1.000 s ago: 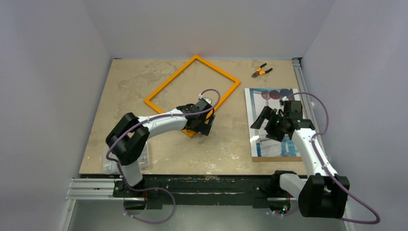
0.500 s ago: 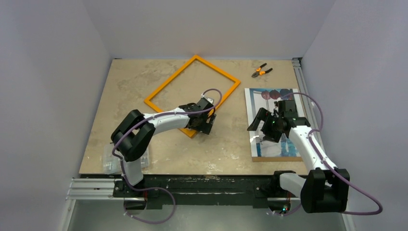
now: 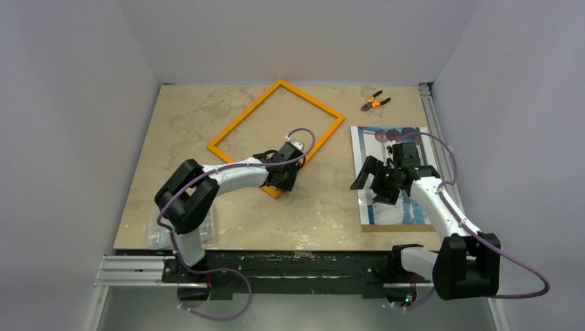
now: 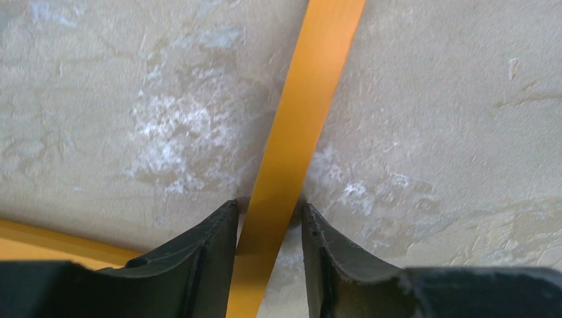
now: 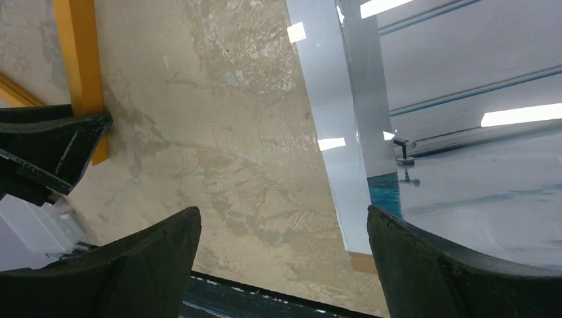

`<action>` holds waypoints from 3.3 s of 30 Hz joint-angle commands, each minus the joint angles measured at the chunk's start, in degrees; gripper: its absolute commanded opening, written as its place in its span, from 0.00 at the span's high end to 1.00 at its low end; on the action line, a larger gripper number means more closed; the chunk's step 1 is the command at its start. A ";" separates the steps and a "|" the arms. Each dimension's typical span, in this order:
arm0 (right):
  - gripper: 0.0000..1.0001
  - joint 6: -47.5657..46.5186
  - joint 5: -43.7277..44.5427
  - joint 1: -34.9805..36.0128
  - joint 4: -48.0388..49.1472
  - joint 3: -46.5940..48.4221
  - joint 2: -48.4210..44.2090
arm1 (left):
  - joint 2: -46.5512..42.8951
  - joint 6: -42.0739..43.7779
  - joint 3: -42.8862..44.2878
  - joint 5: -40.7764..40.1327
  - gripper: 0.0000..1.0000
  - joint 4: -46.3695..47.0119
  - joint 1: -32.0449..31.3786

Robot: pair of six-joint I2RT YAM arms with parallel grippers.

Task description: Put the photo into the frame

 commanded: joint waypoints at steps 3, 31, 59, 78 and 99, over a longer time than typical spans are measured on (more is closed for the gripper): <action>0.06 1.30 0.48 2.12 1.72 2.39 0.95 | -4.83 -6.39 -7.84 4.17 0.67 -2.14 -0.38; 0.05 23.95 -11.05 11.45 32.93 -6.06 2.40 | -24.95 -12.42 -11.79 9.25 1.00 -4.94 -6.86; 0.27 37.73 -13.62 17.10 55.97 -4.17 14.50 | -40.34 -17.82 -18.36 14.02 1.00 -1.51 -14.91; 0.75 41.55 -9.39 16.60 61.10 -6.66 10.29 | -47.42 -19.98 -22.71 14.88 1.00 -1.06 -15.06; 1.00 30.31 6.11 16.83 15.87 14.47 -0.32 | -48.29 -11.48 -7.24 6.53 0.09 -17.57 -14.99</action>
